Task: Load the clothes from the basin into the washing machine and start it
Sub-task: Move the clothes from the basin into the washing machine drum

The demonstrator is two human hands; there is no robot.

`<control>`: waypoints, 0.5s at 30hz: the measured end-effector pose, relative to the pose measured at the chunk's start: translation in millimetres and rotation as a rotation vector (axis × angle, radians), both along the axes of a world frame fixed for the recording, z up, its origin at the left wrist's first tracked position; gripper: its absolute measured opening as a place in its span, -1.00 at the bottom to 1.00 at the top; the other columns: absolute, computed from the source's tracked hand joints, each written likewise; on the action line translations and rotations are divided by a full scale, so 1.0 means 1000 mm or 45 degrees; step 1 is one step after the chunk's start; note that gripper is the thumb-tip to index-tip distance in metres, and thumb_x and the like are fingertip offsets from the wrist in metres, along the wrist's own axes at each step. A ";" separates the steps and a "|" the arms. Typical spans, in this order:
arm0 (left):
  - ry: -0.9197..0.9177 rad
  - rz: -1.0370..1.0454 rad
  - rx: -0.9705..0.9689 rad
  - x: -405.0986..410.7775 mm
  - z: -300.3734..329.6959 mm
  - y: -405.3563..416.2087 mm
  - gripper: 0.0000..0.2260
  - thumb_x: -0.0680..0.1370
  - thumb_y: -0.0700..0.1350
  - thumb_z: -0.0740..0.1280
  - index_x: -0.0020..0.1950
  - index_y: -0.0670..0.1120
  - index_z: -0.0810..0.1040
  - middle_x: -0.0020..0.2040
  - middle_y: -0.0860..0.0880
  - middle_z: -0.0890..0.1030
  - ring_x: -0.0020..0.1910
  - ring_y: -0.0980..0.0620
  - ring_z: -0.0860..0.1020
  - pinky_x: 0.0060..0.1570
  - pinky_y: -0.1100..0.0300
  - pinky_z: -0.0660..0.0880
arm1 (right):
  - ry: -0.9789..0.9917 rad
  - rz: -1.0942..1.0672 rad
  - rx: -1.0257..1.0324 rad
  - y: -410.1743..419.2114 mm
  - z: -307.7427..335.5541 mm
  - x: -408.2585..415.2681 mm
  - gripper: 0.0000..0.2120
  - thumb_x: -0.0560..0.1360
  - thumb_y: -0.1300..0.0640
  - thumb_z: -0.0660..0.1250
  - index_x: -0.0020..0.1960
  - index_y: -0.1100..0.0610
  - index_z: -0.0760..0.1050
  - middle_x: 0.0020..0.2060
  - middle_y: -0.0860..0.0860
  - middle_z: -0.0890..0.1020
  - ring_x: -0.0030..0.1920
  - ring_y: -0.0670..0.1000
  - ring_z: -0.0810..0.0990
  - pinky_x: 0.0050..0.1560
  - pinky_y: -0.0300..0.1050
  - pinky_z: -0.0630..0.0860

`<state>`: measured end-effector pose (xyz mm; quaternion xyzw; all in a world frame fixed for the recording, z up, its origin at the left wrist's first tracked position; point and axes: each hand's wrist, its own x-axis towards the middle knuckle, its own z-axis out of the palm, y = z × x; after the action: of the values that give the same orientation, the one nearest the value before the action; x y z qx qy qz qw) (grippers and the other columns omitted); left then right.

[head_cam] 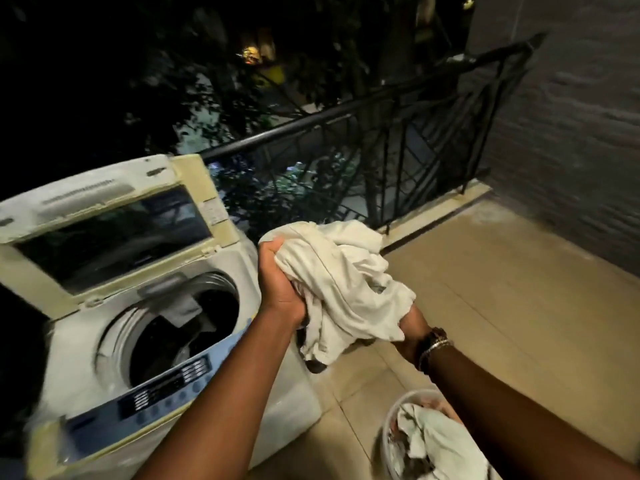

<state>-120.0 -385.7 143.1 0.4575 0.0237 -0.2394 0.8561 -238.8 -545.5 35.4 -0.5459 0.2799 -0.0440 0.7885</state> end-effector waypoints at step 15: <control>0.040 0.934 0.198 0.063 0.022 0.247 -0.55 0.53 0.25 0.29 0.27 0.02 0.66 0.15 -0.04 0.72 0.14 -0.11 0.67 0.11 -0.01 0.61 | -0.456 0.611 0.342 0.236 0.132 0.182 -0.58 0.73 0.23 -0.12 -0.15 0.14 0.42 -0.39 -0.04 0.63 -0.29 -0.05 0.60 -0.22 -0.23 0.56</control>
<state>-56.9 -138.6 165.2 0.4786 0.2171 0.0789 0.8471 -56.7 -309.6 167.2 -0.4709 0.0036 0.0849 0.8781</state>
